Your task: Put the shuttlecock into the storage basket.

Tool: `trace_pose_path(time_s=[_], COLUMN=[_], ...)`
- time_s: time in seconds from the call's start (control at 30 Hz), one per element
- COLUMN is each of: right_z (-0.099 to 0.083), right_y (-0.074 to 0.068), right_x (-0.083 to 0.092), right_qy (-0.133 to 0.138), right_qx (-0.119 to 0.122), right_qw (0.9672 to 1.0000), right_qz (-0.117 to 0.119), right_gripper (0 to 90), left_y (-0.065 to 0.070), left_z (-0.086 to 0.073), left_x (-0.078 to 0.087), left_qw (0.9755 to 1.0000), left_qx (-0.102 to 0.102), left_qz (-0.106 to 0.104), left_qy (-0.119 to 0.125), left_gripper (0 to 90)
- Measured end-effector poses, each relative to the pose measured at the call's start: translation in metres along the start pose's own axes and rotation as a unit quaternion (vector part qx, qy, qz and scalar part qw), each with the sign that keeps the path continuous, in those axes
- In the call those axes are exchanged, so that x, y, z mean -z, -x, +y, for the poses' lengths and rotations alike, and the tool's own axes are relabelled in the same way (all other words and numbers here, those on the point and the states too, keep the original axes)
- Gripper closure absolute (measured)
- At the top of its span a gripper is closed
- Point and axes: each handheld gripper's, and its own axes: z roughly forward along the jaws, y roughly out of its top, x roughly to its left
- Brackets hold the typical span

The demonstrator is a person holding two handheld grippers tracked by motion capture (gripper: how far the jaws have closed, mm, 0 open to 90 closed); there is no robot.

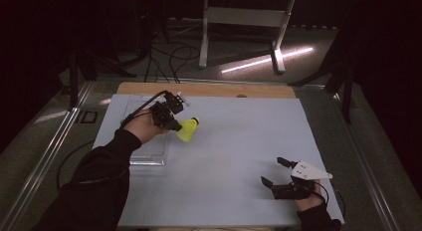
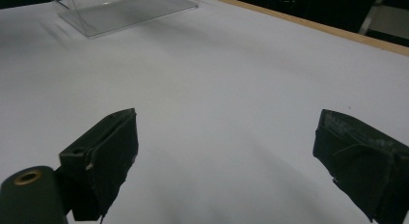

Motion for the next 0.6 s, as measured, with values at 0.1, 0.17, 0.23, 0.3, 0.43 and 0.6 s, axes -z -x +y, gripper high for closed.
trace_pose_path(time_s=[0.1,0.17,0.23,0.3,0.43,0.6], right_z=[0.0,0.0,0.0,0.0,0.0,0.0], right_y=[0.0,0.0,-0.001,0.0,0.0,0.0], right_x=[0.0,-0.001,-0.001,-0.002,-0.002,-0.003], right_qy=[-0.001,-0.002,-0.001,-0.001,-0.002,-0.003], right_qx=[0.001,0.0,0.0,-0.001,-0.001,-0.001], right_qw=[1.0,1.0,1.0,1.0,1.0,1.0], right_qz=[0.001,0.0,0.0,0.002,0.002,0.002], right_gripper=[8.8,8.7,8.7,8.7,8.7,8.8], left_y=[-0.008,-0.013,-0.017,-0.021,-0.028,-0.039], left_z=[-0.007,-0.01,-0.014,-0.017,-0.025,-0.035], left_x=[0.007,0.012,0.016,0.019,0.023,0.025], left_qw=[0.9999,0.9996,0.9994,0.9991,0.9981,0.9966], left_qx=[0.015,0.025,0.03,0.037,0.053,0.074], left_qz=[0.008,0.011,0.013,0.015,0.024,0.032], left_qy=[0.004,0.011,0.014,0.013,0.017,0.017], left_gripper=[90.0,90.0,90.0,90.0,90.0,90.0])
